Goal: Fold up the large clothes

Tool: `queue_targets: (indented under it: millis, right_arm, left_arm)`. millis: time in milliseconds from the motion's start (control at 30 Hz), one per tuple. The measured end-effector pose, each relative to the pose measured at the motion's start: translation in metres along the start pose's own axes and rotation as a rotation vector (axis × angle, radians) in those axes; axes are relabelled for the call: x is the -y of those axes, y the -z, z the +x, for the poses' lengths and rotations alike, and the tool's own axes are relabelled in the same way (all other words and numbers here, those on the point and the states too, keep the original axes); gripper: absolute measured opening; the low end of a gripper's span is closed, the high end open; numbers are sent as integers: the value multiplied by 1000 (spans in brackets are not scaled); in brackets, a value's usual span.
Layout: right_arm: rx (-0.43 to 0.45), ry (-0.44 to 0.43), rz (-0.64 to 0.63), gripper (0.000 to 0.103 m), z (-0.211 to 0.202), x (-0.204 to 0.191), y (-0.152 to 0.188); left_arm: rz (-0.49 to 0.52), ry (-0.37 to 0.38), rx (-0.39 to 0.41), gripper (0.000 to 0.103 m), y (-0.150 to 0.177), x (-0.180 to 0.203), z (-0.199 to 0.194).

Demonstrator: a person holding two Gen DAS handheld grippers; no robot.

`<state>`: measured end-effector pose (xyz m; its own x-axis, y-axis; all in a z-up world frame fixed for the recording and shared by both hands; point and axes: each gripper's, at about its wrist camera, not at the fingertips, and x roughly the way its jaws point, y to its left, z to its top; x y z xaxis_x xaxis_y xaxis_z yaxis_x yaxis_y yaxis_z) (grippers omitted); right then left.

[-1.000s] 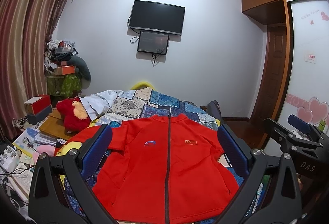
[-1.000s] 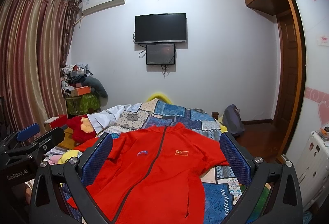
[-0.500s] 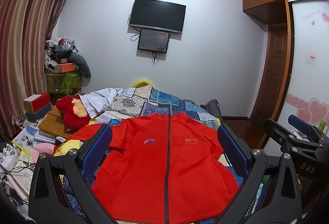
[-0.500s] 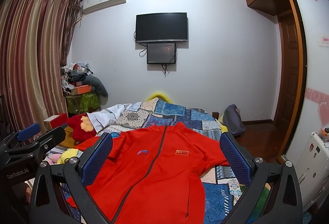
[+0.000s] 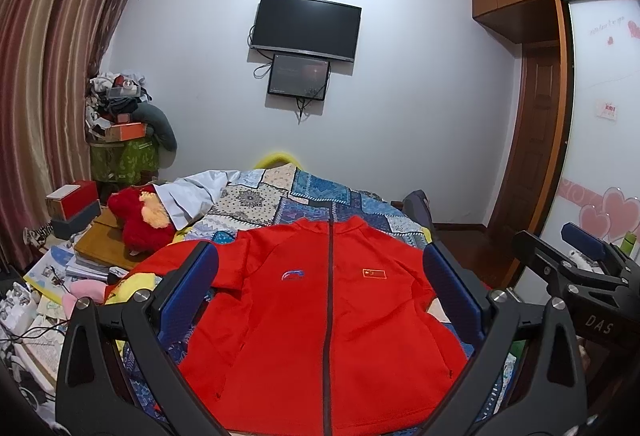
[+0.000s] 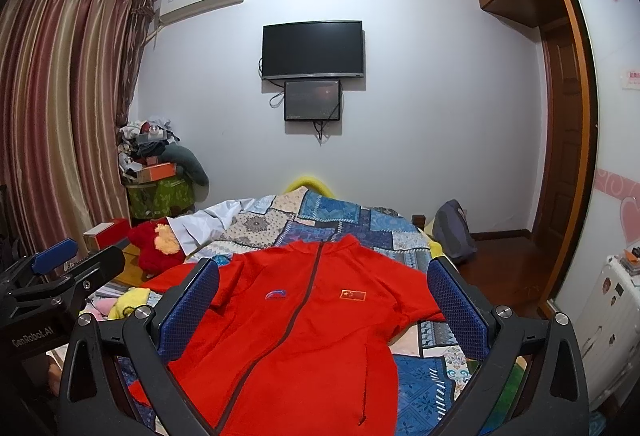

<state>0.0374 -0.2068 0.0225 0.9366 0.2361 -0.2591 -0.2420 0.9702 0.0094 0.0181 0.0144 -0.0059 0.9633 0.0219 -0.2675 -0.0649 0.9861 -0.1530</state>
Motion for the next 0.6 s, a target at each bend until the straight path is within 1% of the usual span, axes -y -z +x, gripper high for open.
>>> queue_targets:
  millis: [67,167,267,300,400,467,533,600]
  right_arm:
    - [-18,2,3,103,9,4,-1]
    - [-50,11,4,103,27,8,-1]
    - [-95,15,4,103,55,11,2]
    - [-111,16,3,103,65,12,3]
    - [-144,27,-8,103,94,13,6]
    - [-171,36,-19,103,118,13,8]
    - [-195,39,-25,103,141,12,9]
    - [-217,42,-35,103,168,10,12]
  left_arm:
    - [2,1,-15,103,0,-3,8]
    - [-16,-32,-36,103,1,-13,25]
    - [-34,-65,-87,103,1,-31,55]
    - [-50,-87,-107,103,1,-41,67]
    - [-96,-117,-151,103,6,-70,98]
    - [-113,-160,-190,103,11,-93,123]
    - [-122,-223,-223,103,18,-118,147]
    - [-123,-269,-240,103,24,-136,165]
